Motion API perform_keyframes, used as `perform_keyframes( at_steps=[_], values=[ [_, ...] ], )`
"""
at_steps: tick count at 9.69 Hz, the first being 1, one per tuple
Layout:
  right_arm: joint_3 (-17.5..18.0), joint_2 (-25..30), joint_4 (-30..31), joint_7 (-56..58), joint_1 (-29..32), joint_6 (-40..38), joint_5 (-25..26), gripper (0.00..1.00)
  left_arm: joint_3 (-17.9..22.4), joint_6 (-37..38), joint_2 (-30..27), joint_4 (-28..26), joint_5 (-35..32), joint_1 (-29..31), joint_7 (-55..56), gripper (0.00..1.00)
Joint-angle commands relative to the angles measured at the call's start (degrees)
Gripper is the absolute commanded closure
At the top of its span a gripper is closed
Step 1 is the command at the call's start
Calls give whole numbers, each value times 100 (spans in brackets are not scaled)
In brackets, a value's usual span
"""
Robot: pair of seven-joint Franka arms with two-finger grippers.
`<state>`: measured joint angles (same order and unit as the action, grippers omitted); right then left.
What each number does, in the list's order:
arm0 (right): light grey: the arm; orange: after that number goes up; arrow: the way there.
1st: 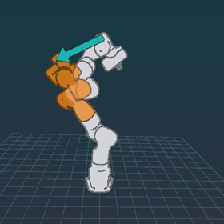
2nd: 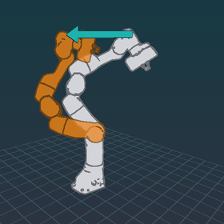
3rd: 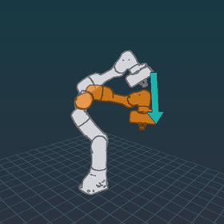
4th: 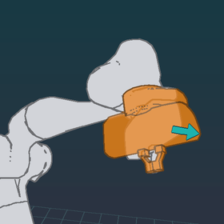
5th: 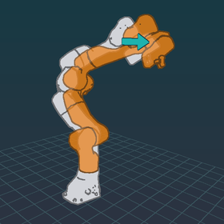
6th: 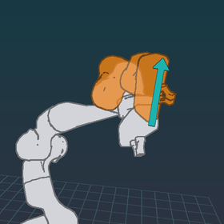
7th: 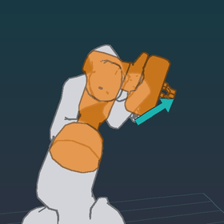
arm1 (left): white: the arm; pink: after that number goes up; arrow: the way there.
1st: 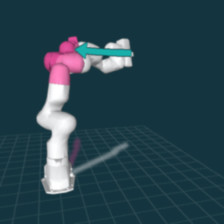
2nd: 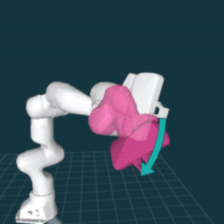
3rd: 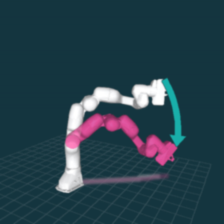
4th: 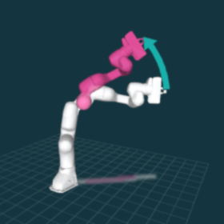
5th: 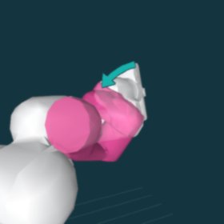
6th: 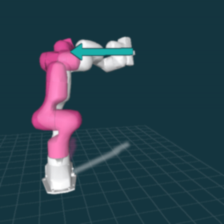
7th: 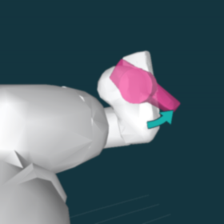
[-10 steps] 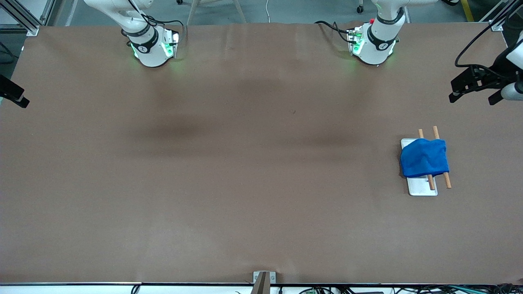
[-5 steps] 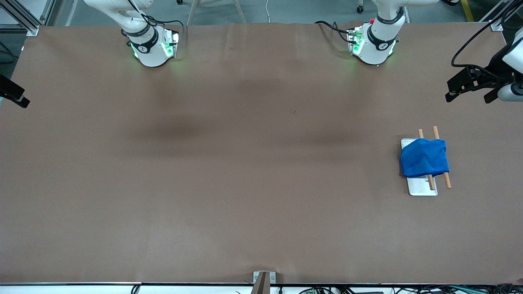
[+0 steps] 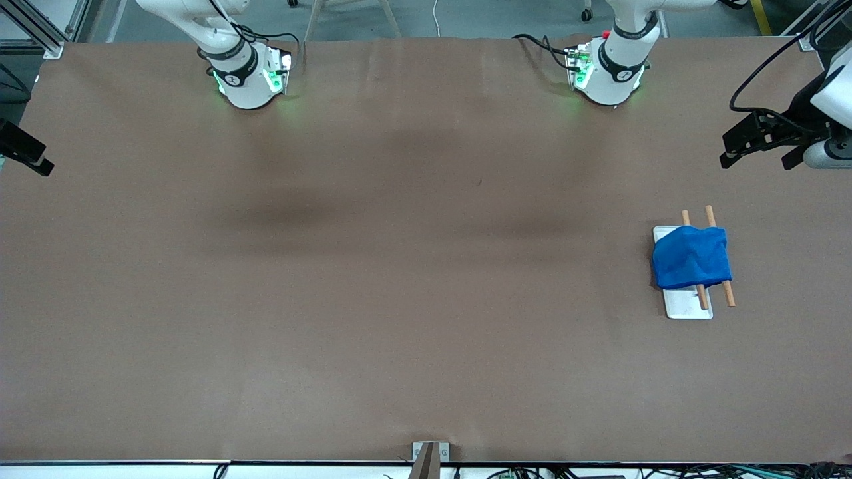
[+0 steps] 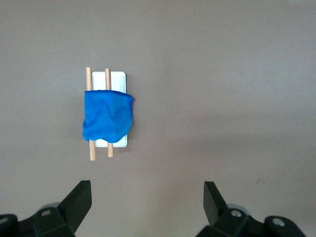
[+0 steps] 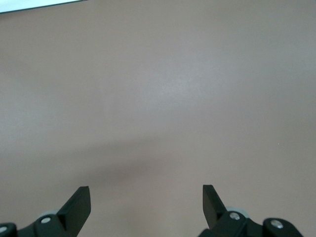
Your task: Right arm passes towel to left arm to hang
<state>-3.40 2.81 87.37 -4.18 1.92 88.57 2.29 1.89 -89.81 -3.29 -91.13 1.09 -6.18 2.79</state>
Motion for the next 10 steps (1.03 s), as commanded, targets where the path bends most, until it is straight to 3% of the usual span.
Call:
perform_keyframes(
  at_steps=[1,10],
  values=[
    [-11,-8,-80,-22,-34,-41,-18,0,57,-115,126,-159,5,-50,-68,0],
    [-11,-8,-80,-30,-34,-94,-18,0,5,-362,180,-344,-47,-15,-7,0]
  ],
)
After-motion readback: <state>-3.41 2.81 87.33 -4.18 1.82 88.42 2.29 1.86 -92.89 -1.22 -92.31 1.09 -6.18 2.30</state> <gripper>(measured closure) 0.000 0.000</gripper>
